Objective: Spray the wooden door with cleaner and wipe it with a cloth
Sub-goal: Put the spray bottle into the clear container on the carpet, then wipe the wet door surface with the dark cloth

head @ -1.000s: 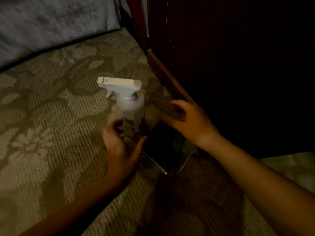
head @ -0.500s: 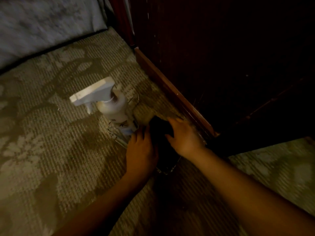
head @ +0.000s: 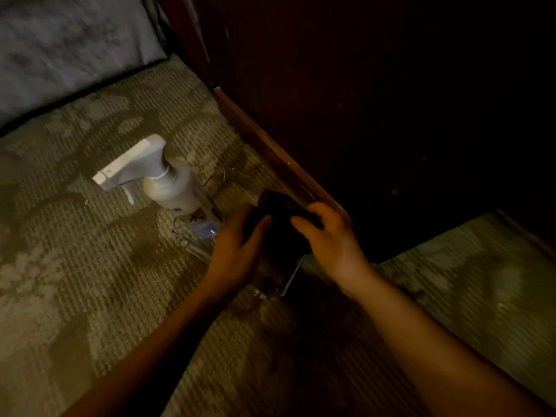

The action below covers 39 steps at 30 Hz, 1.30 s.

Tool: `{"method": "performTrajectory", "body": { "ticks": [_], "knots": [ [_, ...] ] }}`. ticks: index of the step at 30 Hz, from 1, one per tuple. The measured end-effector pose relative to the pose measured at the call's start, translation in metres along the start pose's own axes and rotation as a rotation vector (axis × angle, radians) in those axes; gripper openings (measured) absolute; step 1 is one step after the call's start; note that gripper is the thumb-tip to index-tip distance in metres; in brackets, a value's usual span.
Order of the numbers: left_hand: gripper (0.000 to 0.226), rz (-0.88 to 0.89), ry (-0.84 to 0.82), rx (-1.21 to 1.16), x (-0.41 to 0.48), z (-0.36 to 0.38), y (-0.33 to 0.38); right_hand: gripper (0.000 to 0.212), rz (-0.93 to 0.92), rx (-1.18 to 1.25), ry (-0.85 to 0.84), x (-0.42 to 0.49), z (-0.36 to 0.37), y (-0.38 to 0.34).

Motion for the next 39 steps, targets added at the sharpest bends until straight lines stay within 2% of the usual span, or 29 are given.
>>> {"method": "performTrajectory", "body": {
  "ticks": [2, 4, 5, 6, 8, 14, 18, 20, 25, 30, 39],
  "knots": [
    [0.019, -0.133, -0.109, -0.211, -0.013, 0.003, 0.034, 0.020, 0.091, 0.300, 0.070, -0.022, -0.029, -0.004],
    [0.011, -0.208, -0.170, -0.352, -0.030, 0.014, 0.069, 0.022, 0.188, 0.627, 0.046, -0.048, -0.056, -0.003],
    [0.017, -0.226, -0.222, -0.395, -0.040, 0.023, 0.084, 0.027, 0.245, 0.759, 0.026, -0.062, -0.070, 0.000],
    [0.020, -0.257, -0.270, -0.437, -0.051, 0.030, 0.096, 0.033, 0.311, 0.862, 0.000, -0.076, -0.081, 0.003],
    [0.011, -0.297, -0.370, -0.483, -0.075, 0.050, 0.114, 0.039, 0.397, 1.012, -0.047, -0.105, -0.106, 0.014],
    [0.013, -0.218, -0.604, -0.507, -0.137, 0.122, 0.192, 0.057, 0.317, 1.253, 0.041, -0.175, -0.218, 0.056],
    [0.015, -0.036, -0.719, -0.455, -0.152, 0.158, 0.263, 0.039, 0.279, 1.259, 0.167, -0.197, -0.282, 0.044],
    [0.015, 0.001, -0.746, -0.464, -0.153, 0.166, 0.305, 0.040, 0.246, 1.277, 0.216, -0.206, -0.321, 0.025],
    [0.024, 0.102, -0.841, -0.489, -0.166, 0.168, 0.475, 0.045, 0.085, 1.295, 0.336, -0.255, -0.443, -0.070],
    [0.018, 0.118, -0.866, -0.512, -0.184, 0.145, 0.649, 0.047, -0.022, 1.289, 0.431, -0.324, -0.538, -0.189],
    [0.017, 0.218, -0.874, -0.560, -0.205, 0.007, 0.977, 0.047, -0.156, 1.325, 0.521, -0.483, -0.677, -0.481]
  ]
}}
Point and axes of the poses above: each hand's wrist, its own x-axis towards the middle knuckle, its own z-axis out of the palm, y = z × x, the point moved 3 cm from there along x, towards the middle knuckle, and after that the axes turned 13 degrees about y, right-handed, at the moved point
